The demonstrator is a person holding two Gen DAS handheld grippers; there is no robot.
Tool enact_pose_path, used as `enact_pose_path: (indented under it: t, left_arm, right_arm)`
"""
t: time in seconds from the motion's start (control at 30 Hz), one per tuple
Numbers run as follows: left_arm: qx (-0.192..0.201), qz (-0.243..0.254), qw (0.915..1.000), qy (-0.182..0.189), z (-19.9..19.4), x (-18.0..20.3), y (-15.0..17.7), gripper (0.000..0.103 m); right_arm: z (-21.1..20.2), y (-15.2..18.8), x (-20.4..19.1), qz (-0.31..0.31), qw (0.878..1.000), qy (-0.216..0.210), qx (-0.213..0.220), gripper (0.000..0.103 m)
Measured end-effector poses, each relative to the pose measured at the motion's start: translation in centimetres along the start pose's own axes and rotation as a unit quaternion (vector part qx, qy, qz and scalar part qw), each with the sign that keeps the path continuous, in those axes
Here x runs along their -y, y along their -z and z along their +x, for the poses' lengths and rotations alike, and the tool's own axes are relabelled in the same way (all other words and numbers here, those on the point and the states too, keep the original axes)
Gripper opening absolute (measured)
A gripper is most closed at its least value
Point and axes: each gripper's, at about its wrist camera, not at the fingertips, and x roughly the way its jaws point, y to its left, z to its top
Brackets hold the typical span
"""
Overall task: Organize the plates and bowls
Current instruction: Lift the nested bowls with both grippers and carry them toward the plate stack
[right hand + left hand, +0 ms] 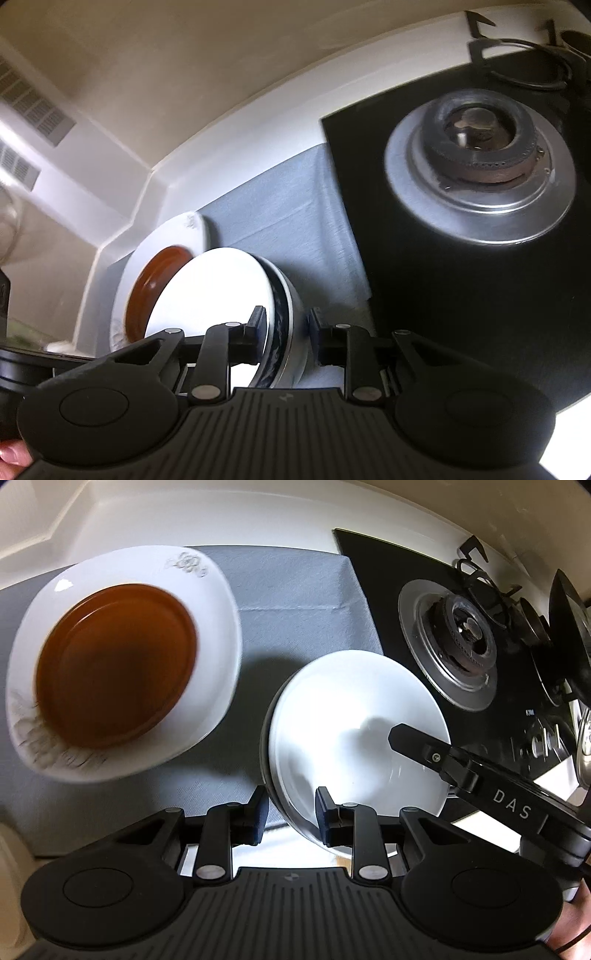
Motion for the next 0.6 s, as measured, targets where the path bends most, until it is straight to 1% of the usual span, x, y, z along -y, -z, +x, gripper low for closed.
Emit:
enact_pose_path:
  t: [0.1, 0.17, 0.23, 0.4, 0.5, 0.6]
  left_arm:
    - [-0.004, -0.006, 0.9999, -0.01, -0.6, -1.2, 0.8, 0.029]
    - [-0.017, -0.028, 0.9994, -0.01, -1.2, -2.3, 1.3, 0.029]
    - [-0.02, -0.041, 0.9989, -0.01, -2.0, -3.3, 1.7, 0.029]
    - [0.0, -0.08, 0.9968, -0.01, -4.8, -6.6, 2.9, 0.029]
    - [0.009, -0.114, 0.9933, -0.015, -6.2, -8.8, 3.0, 0.029]
    - [0.023, -0.133, 0.9906, -0.022, -8.0, -10.5, 3.3, 0.029]
  right_arm:
    - [-0.1, 0.7, -1.3, 0.0, 1.0, -0.011, -0.01, 0.027]
    - [-0.2, 1.2, -2.3, -0.005, 1.0, -0.016, -0.016, 0.028]
    - [-0.2, 1.5, -3.7, -0.012, 0.999, -0.02, -0.022, 0.028]
    - [0.0, 1.8, -7.1, -0.035, 0.998, -0.046, -0.034, 0.028]
    - [1.1, 1.6, -8.6, -0.034, 0.996, -0.064, -0.055, 0.028]
    - [1.9, 1.5, -10.8, -0.05, 0.993, -0.081, -0.068, 0.028]
